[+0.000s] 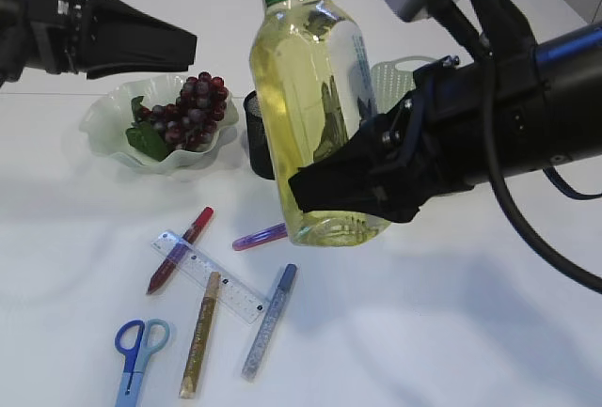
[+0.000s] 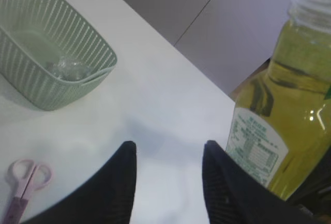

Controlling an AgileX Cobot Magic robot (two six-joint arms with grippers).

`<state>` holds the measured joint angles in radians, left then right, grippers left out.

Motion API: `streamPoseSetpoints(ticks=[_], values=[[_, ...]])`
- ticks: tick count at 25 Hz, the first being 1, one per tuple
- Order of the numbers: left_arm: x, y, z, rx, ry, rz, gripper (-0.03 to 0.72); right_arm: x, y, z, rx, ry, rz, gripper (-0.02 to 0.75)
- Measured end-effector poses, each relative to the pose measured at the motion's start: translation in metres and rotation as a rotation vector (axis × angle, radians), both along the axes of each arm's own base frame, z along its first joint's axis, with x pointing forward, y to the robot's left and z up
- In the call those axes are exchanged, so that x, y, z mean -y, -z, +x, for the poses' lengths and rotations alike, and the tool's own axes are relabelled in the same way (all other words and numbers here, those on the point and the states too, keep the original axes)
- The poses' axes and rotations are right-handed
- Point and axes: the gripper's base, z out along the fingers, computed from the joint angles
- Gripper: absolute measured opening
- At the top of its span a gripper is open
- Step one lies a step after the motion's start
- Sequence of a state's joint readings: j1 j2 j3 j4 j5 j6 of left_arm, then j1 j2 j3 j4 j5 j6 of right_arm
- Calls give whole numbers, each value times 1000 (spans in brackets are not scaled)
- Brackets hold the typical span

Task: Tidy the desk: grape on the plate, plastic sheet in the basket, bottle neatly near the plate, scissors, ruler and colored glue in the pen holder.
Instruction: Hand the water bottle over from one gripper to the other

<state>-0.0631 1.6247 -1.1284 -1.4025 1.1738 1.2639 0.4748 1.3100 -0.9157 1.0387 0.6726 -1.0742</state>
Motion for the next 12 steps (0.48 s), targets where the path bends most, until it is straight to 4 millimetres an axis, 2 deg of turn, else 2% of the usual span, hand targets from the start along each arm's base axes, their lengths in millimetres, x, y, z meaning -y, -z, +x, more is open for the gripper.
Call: streamPoseSetpoints(ticks=[7,12], values=[[-2,-5,1,38,-26,-9,314,-4,-7,1,52,-21,81,451],[-18,-5,6,53,-76,-2,314,-5,-9,1,104,-42,79,451]])
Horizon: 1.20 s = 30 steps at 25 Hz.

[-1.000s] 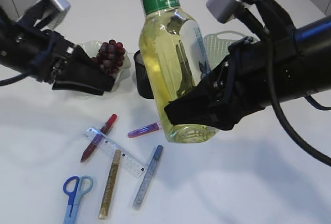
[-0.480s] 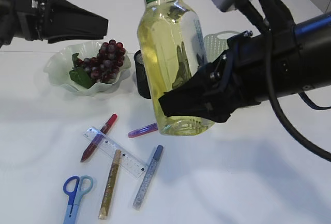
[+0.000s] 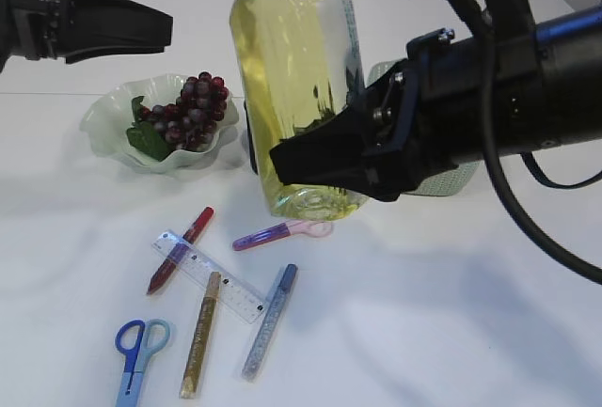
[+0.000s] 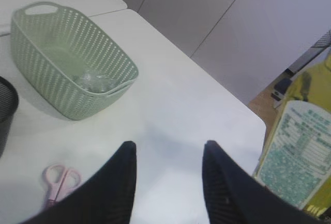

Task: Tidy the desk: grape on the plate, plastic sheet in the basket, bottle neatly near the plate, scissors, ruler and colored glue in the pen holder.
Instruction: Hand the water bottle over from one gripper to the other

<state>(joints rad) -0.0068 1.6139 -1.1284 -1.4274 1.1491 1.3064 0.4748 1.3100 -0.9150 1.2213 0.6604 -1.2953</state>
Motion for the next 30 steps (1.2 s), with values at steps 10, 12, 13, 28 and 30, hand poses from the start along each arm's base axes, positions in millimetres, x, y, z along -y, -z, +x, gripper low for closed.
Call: streamPoseSetpoints(ticks=[10,12,13,28,30], values=[[-25,0,6,2,-76,1,314,-12,20,18,39,-48,23,451],[-25,0,5,2,-76,3,314,-11,25,23,20,-69,48,451],[-25,0,5,2,-76,3,314,-8,25,24,15,-90,68,451],[-11,-3,1,36,-9,-13,331,42,15,39,-54,-145,267,451],[-9,-3,1,42,-6,-18,343,42,17,38,-59,-152,250,451]])
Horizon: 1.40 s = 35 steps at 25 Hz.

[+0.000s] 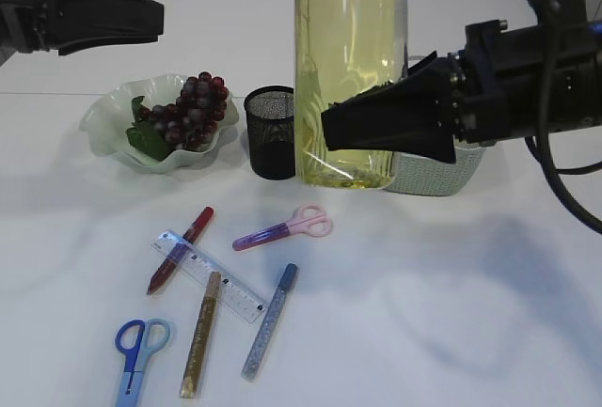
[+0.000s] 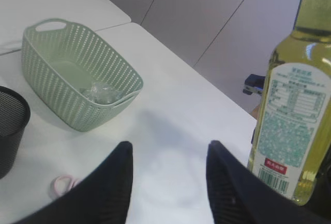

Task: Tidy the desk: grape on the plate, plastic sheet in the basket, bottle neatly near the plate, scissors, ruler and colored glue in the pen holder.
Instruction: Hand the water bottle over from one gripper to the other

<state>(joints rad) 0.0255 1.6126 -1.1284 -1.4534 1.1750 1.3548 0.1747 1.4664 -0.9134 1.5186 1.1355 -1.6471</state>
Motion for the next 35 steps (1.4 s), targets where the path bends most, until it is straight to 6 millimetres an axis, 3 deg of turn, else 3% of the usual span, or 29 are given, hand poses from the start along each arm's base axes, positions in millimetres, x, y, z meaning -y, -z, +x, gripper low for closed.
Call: streamPoseSetpoints(ticks=[5,12,18,21,28,32,35], values=[[0,-2,1,2,-6,-21,349,-6,3,-5,-15,-39,-34,451],[1,-3,1,-14,-16,-41,349,-29,4,-20,-18,-147,-42,451],[1,-8,-3,-28,-20,-43,351,-31,4,-22,-23,-159,-39,451],[1,-18,-11,8,-12,-22,381,-31,4,-22,-15,-161,-40,451],[3,-53,-42,102,10,11,583,-32,2,-21,4,-154,-18,451],[14,-63,-57,139,61,37,598,-32,1,-20,10,-151,-7,451],[26,-67,-66,176,115,42,564,-32,0,-20,9,-148,-2,451]])
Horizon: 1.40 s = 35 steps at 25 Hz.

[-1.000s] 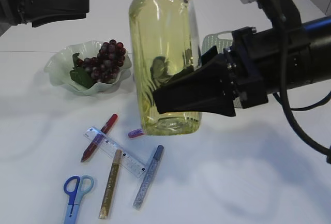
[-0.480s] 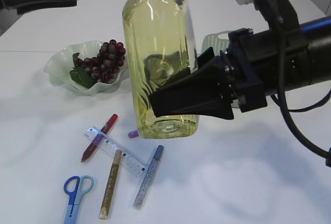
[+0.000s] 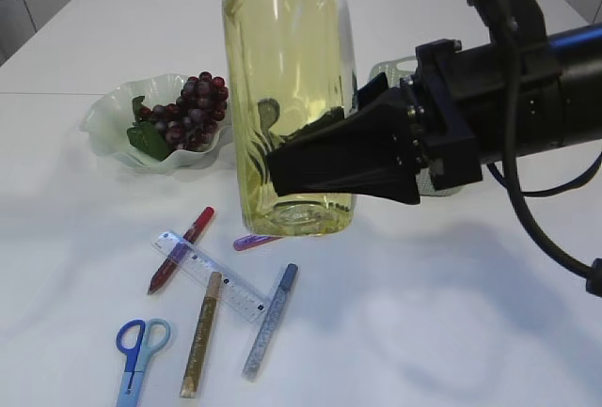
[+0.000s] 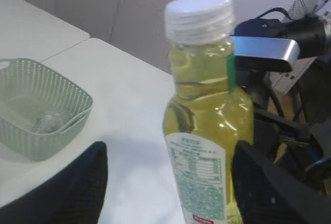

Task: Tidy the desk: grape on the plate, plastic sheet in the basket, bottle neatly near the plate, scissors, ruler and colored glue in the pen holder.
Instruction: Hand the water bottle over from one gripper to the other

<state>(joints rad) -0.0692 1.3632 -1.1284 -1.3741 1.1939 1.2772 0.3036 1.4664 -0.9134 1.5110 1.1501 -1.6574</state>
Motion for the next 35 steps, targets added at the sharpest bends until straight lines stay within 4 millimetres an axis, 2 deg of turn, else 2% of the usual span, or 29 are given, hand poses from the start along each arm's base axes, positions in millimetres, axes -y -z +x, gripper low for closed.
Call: streamPoseSetpoints(ticks=[5,9,14,18,21,26,29,35], values=[[3,-1,-4,33,26,20,442,0,0,0,-1,3,5,451],[2,3,-4,29,32,63,390,0,-1,1,-3,8,12,451],[-1,9,1,-56,-56,106,378,0,-1,1,-3,15,13,451],[1,9,-1,-42,-8,95,377,0,-1,1,-4,16,15,451],[0,8,5,-19,8,30,376,0,-1,1,-2,15,15,451],[-17,11,17,8,-56,-12,375,0,-1,1,-2,15,15,450],[-17,21,23,-5,-56,-22,375,0,-1,1,3,14,14,450],[-16,57,46,-81,-65,-53,372,0,-2,2,14,12,14,450]])
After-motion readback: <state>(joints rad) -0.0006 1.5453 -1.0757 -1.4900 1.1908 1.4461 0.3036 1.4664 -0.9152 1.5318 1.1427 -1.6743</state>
